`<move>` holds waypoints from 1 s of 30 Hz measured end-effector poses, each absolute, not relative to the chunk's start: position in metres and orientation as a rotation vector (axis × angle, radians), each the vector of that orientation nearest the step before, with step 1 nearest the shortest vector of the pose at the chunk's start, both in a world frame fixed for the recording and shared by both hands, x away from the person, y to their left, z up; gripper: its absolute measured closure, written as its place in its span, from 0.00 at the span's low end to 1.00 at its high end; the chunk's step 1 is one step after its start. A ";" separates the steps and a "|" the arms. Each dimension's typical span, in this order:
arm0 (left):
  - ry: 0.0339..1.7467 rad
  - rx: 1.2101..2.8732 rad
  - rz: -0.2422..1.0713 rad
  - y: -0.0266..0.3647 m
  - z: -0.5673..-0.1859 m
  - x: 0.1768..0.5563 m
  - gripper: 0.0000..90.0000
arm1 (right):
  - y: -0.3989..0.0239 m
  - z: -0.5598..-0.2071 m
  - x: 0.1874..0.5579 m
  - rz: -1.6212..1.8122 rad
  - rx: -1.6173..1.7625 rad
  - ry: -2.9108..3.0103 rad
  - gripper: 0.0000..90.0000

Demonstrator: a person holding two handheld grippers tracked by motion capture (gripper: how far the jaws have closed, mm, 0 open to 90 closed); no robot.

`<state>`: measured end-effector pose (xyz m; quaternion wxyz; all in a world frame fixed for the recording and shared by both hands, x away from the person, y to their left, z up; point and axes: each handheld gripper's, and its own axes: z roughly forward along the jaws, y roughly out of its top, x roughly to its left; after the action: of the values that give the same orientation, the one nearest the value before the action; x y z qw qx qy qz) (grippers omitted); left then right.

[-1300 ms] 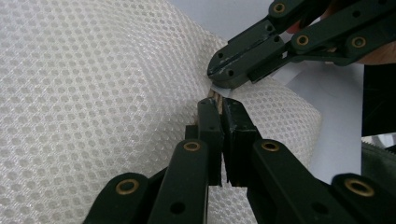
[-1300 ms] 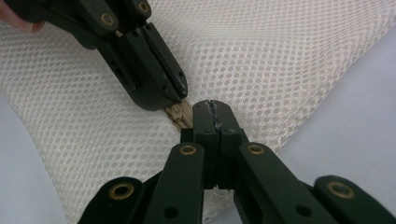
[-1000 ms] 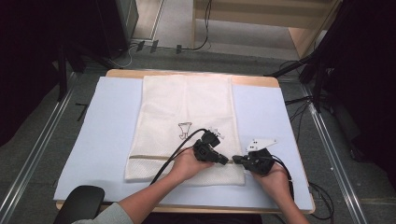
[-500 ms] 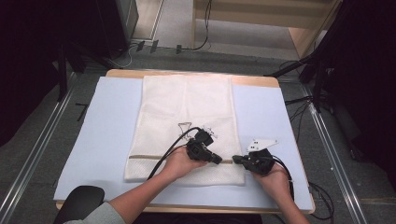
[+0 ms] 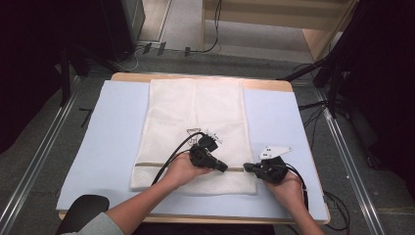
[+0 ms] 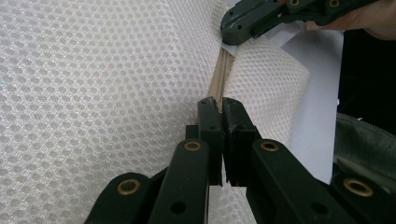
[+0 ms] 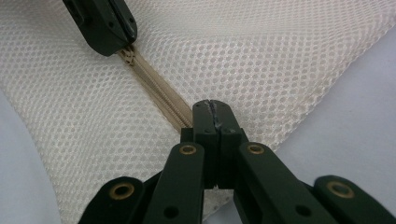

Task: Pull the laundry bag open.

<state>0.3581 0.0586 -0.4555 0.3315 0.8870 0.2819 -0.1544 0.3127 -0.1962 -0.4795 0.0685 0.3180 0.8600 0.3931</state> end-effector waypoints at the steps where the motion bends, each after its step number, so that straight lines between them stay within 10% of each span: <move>1: 0.736 2.324 -0.400 0.059 -0.455 0.358 0.99 | -0.196 -0.480 0.313 1.186 0.956 2.590 1.00; 30: 0.775 2.308 -0.417 0.105 -0.444 0.363 0.99 | -0.198 -0.480 0.314 1.204 0.973 2.597 1.00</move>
<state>0.3632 0.1053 -0.4441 0.3294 0.8822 0.2964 -0.1593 0.3144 -0.1983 -0.4801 0.0592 0.3213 0.8574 0.3976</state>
